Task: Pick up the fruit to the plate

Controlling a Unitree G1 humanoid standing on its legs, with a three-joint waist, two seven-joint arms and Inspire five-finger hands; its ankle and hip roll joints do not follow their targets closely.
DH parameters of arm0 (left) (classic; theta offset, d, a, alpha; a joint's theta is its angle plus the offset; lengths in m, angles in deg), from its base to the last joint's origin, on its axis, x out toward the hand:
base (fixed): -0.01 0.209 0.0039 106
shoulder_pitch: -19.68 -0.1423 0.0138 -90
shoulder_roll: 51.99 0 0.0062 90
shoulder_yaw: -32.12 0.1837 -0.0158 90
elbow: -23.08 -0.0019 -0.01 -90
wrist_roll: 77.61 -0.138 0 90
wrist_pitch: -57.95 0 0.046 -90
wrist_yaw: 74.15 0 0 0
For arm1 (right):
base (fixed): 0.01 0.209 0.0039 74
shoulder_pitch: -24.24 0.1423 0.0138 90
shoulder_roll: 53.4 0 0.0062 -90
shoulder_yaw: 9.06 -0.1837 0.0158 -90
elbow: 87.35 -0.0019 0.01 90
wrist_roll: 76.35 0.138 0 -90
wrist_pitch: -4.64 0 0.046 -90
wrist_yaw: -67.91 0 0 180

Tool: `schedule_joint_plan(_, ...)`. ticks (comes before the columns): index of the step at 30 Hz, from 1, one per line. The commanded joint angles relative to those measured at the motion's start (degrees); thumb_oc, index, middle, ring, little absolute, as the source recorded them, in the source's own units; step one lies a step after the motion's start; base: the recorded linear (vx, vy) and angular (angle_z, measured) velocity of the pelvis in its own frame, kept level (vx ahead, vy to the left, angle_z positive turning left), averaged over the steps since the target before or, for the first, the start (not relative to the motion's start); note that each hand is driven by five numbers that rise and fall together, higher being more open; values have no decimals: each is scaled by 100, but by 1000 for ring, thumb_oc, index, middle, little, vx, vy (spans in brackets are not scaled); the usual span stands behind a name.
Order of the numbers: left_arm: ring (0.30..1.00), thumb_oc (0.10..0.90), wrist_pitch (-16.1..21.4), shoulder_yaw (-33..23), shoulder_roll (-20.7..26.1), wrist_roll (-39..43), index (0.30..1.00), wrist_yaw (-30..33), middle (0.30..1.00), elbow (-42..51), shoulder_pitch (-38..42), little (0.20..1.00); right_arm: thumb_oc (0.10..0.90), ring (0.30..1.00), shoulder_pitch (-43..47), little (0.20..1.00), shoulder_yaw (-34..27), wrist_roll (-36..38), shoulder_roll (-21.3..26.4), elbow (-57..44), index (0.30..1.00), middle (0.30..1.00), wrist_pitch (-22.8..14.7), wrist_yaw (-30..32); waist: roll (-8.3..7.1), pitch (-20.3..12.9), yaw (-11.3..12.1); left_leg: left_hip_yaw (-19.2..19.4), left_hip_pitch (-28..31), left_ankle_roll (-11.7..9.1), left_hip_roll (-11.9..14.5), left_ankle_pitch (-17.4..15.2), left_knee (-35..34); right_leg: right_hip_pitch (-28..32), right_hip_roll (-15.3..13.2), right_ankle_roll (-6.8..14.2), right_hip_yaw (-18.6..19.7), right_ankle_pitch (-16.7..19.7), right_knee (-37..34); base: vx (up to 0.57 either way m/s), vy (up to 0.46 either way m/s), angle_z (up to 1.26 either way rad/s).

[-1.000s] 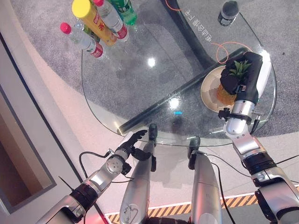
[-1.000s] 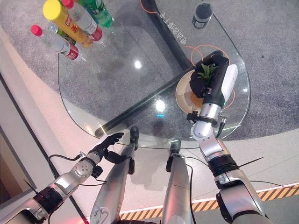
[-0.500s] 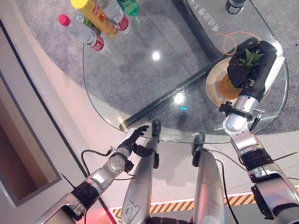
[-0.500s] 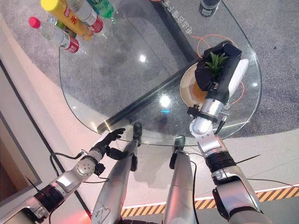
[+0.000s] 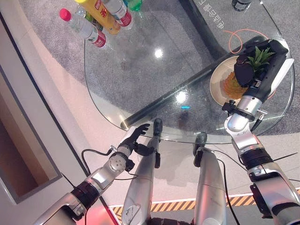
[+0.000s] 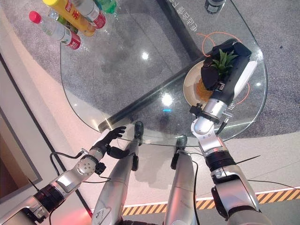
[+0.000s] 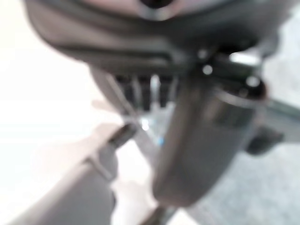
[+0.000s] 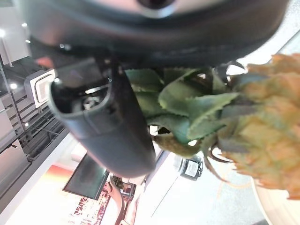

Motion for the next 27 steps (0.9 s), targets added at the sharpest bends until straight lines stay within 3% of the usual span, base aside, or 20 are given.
schedule_joint_plan(1,900,800,111,233,-25,165,900,-30,900,298,15,900,800,900,191,900,-31,-110,113,-139,900,900,-215,73,4,-112,-122,245,-242,406,-348,-978,1473,321,101,120,-552,1439,-1425,0,0,0)
schedule_joint_plan(15,900,800,96,137,-6,93,900,-76,900,276,-17,900,800,900,99,900,-26,-355,147,-511,900,900,12,260,-111,-112,-146,251,-60,410,-315,-979,1417,533,117,125,-566,1461,-1532,-3,-3,2)
schedule_joint_plan(27,900,800,127,-74,7,-51,900,-176,900,272,-167,900,800,900,-103,900,-49,-1081,257,-1248,900,900,499,382,-288,-112,-177,243,214,425,-251,-999,1347,817,166,130,-605,1406,-1558,-2,-1,1)
